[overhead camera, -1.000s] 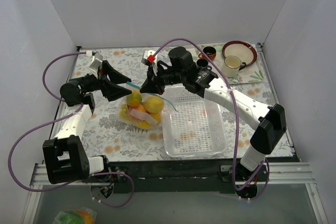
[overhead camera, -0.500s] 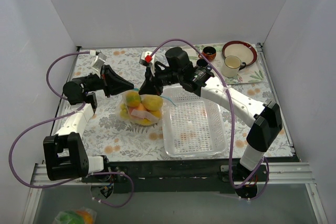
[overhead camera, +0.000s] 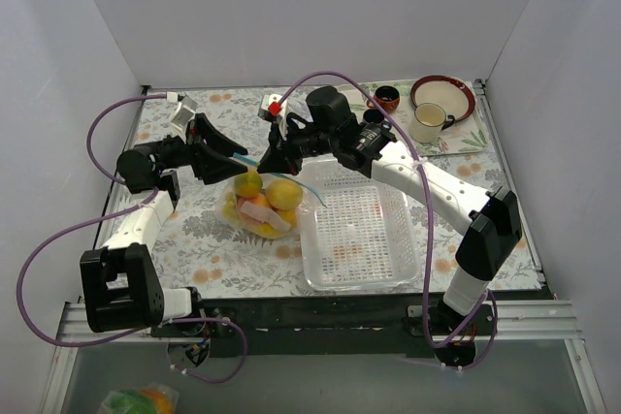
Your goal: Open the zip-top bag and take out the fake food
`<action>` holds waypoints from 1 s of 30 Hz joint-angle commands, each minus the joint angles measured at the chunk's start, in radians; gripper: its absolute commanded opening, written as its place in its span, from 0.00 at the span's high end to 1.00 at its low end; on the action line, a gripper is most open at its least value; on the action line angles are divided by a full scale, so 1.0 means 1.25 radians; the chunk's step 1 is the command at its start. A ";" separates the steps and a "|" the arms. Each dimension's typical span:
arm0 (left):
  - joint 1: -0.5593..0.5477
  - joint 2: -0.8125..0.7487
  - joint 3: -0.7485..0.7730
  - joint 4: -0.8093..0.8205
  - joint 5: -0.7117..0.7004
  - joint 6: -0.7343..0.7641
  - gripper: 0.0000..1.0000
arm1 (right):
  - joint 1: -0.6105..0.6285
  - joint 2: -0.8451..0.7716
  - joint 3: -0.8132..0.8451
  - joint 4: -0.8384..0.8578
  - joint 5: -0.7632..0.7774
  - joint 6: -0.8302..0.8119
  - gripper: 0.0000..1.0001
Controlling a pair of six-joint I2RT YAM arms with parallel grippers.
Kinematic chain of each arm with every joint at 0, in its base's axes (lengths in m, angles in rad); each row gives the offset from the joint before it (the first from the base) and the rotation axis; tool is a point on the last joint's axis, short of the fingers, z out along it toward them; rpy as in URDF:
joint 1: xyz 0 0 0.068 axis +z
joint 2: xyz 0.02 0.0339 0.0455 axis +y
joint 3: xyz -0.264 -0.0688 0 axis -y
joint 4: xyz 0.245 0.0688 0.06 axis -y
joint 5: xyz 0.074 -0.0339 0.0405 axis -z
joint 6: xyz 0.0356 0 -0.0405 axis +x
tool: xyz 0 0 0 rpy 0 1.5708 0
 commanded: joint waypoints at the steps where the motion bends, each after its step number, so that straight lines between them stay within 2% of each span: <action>1: -0.004 -0.005 0.007 0.319 0.233 0.006 0.51 | -0.002 -0.027 0.032 0.041 -0.008 -0.007 0.99; 6: -0.003 -0.003 0.008 0.320 0.234 0.015 0.72 | -0.002 -0.024 0.042 0.039 -0.014 -0.003 0.99; 7: -0.006 -0.003 0.008 0.320 0.234 0.015 0.84 | -0.002 -0.023 0.045 0.042 -0.016 -0.001 0.99; 10: -0.004 -0.005 0.006 0.322 0.235 0.014 1.00 | -0.004 -0.018 0.046 0.045 -0.011 -0.002 0.99; 19: -0.003 -0.003 0.005 0.336 0.235 0.020 1.00 | -0.006 -0.023 0.061 0.027 0.011 -0.013 0.99; 30: 0.077 0.050 0.125 0.361 0.235 -0.007 1.00 | -0.026 -0.077 -0.079 0.052 0.039 -0.023 0.99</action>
